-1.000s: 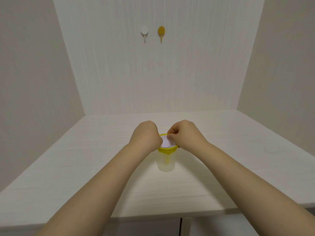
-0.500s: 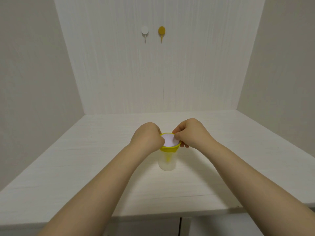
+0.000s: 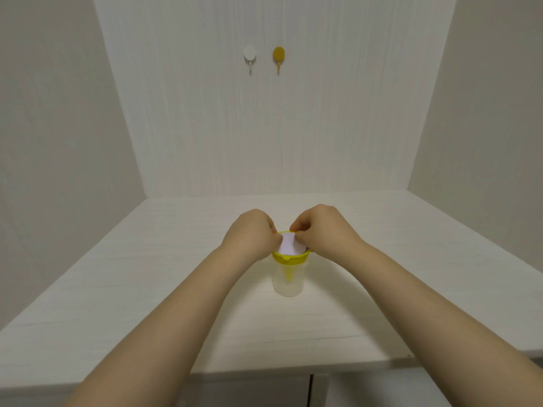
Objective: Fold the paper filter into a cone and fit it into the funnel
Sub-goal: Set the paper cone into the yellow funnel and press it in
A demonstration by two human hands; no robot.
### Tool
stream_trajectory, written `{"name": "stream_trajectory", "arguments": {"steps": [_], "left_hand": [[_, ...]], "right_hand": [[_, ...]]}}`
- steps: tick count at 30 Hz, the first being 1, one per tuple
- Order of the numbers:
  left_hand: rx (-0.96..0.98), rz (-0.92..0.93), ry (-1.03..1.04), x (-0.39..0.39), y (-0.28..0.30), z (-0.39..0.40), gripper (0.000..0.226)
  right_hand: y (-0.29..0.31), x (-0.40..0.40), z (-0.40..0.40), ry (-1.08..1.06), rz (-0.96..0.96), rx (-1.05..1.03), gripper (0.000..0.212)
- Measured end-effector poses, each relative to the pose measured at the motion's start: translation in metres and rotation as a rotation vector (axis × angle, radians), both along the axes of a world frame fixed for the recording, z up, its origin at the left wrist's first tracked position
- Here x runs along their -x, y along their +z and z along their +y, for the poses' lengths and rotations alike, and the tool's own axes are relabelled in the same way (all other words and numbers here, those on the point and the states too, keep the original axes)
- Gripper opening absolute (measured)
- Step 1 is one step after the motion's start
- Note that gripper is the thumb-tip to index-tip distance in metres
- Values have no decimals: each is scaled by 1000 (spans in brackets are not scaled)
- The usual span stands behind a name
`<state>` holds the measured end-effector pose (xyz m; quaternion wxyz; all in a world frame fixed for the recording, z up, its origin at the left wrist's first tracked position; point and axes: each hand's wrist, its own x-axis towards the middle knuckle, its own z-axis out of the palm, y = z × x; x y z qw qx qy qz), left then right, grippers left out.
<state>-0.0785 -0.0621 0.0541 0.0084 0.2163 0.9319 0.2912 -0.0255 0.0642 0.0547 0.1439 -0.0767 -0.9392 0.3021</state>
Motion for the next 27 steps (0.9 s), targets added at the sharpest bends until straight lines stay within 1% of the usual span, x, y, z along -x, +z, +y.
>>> {"name": "stream_trajectory", "arguments": {"steps": [2, 5, 8, 12, 16, 21, 27], "left_hand": [[6, 24, 2, -1, -1, 0, 11], [23, 48, 11, 0, -2, 0, 11], [46, 52, 31, -1, -2, 1, 11], [77, 63, 59, 0, -2, 3, 13], [101, 65, 88, -1, -1, 4, 15], [99, 58, 101, -1, -1, 4, 17], [104, 58, 102, 0, -2, 4, 5]], "right_hand": [[0, -2, 1, 13, -10, 44, 24], [6, -5, 6, 3, -74, 171, 17], [13, -9, 11, -26, -166, 196, 16], [18, -13, 13, 2, -252, 261, 12], [19, -15, 9, -1, -288, 257, 13], [19, -16, 4, -27, -284, 245, 28], [21, -18, 1, -56, -291, 214, 29]]}}
